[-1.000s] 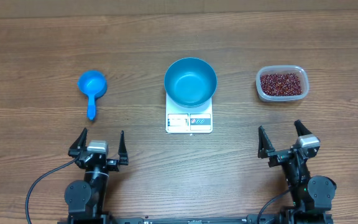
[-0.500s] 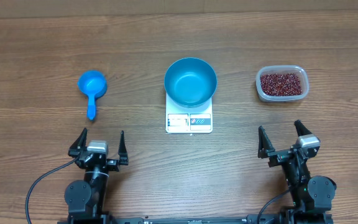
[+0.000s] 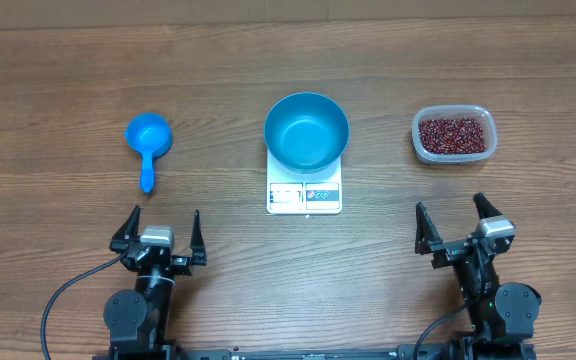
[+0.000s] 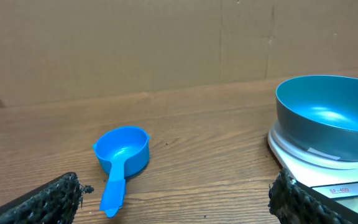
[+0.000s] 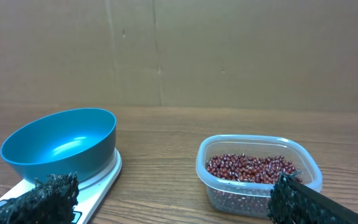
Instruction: Scoop item into bowl and weigh 150g on scale
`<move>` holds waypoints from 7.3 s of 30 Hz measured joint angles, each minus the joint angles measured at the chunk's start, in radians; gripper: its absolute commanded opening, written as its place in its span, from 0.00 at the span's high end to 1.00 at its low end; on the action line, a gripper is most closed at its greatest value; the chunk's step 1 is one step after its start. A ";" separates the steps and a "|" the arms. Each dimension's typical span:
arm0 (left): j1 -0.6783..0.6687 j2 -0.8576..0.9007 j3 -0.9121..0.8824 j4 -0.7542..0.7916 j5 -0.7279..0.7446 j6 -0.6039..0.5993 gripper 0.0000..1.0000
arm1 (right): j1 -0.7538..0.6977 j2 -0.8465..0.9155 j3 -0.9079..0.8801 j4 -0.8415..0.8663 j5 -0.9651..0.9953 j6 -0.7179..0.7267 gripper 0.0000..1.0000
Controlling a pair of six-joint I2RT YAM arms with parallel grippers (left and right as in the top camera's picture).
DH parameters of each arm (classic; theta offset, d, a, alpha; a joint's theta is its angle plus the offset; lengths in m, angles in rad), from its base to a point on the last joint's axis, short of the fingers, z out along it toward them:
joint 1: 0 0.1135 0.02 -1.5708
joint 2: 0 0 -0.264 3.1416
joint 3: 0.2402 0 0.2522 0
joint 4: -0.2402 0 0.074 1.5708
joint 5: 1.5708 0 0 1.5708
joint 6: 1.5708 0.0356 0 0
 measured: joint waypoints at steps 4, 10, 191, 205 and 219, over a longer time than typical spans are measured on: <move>0.000 0.000 0.000 0.000 0.000 0.000 0.00 | 0.000 0.000 0.000 -0.001 0.000 0.000 0.00; 0.000 0.000 0.000 0.000 0.000 0.000 0.00 | 0.000 0.000 0.000 -0.001 0.000 0.000 0.00; -0.256 1.950 1.873 -0.946 0.231 -1.166 0.96 | 0.410 1.304 1.187 -0.381 -0.169 0.733 0.39; -0.430 1.950 1.873 -0.911 0.219 -1.403 0.96 | 0.444 1.344 1.187 -0.375 -0.066 0.818 0.73; -0.430 1.950 1.873 -0.977 0.227 -1.355 0.96 | 0.444 1.416 1.187 -0.341 -0.049 0.765 0.86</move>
